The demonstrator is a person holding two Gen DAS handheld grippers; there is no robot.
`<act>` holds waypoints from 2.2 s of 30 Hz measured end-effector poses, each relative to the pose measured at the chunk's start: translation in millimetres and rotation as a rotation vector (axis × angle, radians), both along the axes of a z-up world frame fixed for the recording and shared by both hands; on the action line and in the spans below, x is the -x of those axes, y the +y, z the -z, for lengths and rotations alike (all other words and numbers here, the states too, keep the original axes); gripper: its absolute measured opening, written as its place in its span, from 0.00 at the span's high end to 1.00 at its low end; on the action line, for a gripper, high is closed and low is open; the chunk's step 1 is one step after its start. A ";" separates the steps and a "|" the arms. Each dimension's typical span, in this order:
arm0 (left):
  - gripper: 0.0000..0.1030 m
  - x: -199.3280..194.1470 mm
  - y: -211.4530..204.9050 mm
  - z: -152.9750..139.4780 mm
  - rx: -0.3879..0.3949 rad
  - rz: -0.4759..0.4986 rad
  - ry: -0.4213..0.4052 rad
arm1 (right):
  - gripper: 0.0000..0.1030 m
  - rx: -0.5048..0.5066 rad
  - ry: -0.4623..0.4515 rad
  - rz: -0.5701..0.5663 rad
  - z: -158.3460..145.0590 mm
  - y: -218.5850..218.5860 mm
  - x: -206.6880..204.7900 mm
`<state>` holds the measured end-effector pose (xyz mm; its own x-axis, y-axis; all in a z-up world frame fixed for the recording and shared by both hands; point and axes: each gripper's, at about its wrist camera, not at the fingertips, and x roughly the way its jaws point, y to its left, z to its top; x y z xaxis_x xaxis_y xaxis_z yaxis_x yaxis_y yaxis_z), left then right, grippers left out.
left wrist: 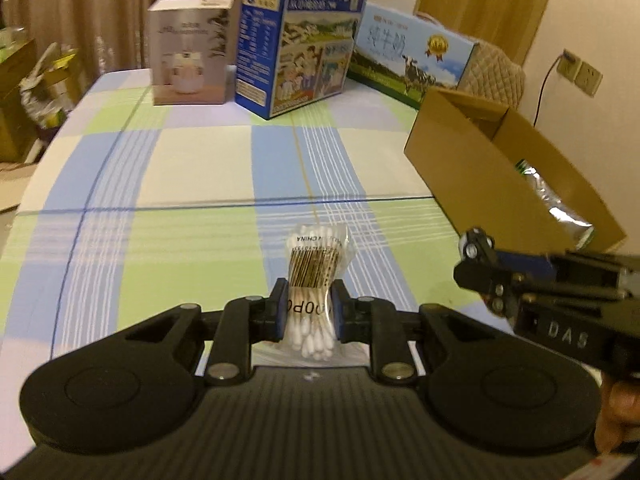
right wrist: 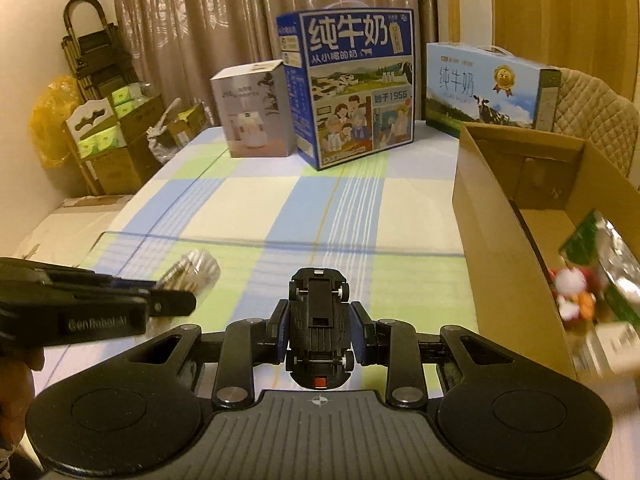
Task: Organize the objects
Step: 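Lift and carry the swab bag and toy car over the cardboard box with both tools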
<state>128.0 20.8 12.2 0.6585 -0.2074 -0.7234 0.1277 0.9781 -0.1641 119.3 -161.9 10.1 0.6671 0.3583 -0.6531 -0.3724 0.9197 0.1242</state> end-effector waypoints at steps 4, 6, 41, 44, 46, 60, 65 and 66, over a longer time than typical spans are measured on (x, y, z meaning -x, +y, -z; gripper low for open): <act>0.82 36.7 -0.5 -17.9 0.024 -0.044 -0.020 | 0.74 -0.005 -0.009 0.002 -13.2 -4.3 35.9; 0.82 52.7 -2.3 -27.1 0.036 -0.061 -0.031 | 0.74 -0.008 -0.019 0.004 -21.6 -7.2 50.7; 0.82 142.0 -64.6 -96.5 0.096 -0.052 -0.139 | 0.73 -0.007 -0.132 0.075 -94.2 -80.9 139.6; 0.83 141.3 -68.1 -97.7 0.100 -0.044 -0.140 | 0.73 -0.007 -0.130 0.084 -94.0 -86.1 140.2; 0.82 141.0 -70.7 -98.4 0.100 -0.038 -0.142 | 0.73 -0.008 -0.128 0.091 -93.9 -89.3 140.8; 0.83 135.5 -90.0 -97.2 0.104 0.001 -0.136 | 0.73 -0.007 -0.119 0.129 -91.5 -110.2 141.3; 0.82 133.7 -98.7 -97.5 0.100 0.016 -0.135 | 0.73 -0.007 -0.119 0.141 -91.8 -117.3 141.0; 0.82 133.2 -100.4 -97.4 0.099 0.019 -0.134 | 0.73 -0.007 -0.119 0.143 -91.7 -118.9 140.6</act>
<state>-5.3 -79.6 109.7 0.7432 -0.2872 -0.6043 0.1738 0.9551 -0.2402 -21.2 -280.8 101.8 0.7839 0.2582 -0.5646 -0.2501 0.9637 0.0935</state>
